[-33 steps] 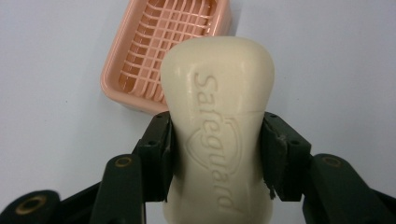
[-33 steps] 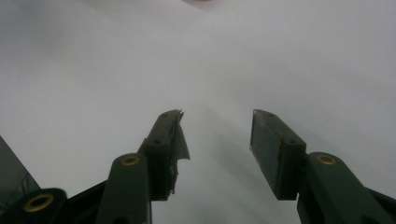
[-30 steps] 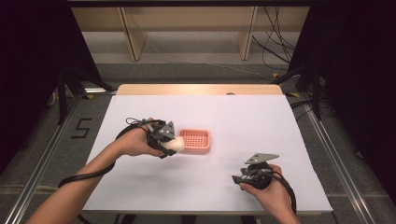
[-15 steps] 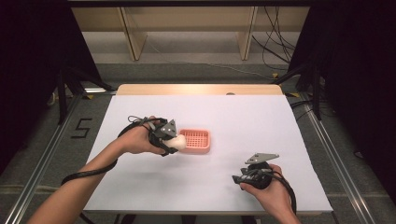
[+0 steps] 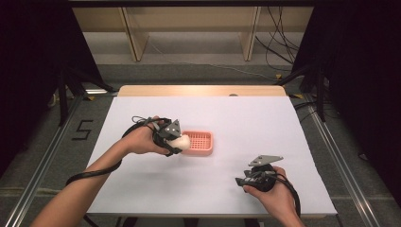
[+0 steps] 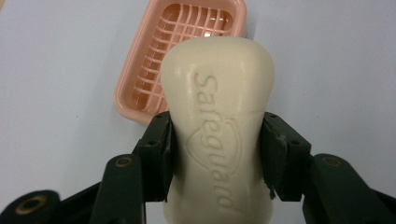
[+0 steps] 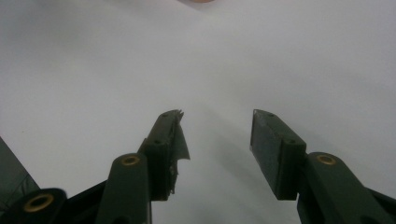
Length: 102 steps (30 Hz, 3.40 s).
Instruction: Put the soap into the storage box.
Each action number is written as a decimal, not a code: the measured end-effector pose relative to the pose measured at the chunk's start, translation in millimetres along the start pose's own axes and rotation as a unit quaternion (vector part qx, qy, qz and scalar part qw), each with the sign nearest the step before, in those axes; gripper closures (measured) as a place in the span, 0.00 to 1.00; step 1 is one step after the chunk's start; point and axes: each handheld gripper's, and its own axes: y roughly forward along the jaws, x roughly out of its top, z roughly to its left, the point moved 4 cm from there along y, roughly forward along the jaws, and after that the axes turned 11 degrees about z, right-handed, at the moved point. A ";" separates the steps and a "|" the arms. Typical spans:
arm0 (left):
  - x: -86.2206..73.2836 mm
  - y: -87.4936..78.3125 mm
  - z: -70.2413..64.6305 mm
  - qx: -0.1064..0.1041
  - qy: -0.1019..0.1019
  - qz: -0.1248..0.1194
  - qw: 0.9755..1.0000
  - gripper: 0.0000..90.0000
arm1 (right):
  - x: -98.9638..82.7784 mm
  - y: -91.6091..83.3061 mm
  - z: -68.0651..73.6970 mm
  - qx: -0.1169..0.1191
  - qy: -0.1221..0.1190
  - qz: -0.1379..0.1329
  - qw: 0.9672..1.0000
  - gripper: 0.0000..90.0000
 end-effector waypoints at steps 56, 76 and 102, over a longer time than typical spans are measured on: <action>23.7 11.3 11.5 0.005 0.014 -0.005 1.000 0.55 | -0.2 -0.2 -0.3 0.002 -0.001 0.004 1.000 0.59; 34.5 18.3 17.0 0.019 0.024 -0.018 0.999 0.55 | -0.2 -0.4 -0.5 0.001 -0.003 0.002 1.000 0.59; 39.3 29.6 23.9 0.029 0.017 -0.022 0.999 0.55 | -0.2 0.6 0.3 0.005 -0.001 -0.002 1.000 0.59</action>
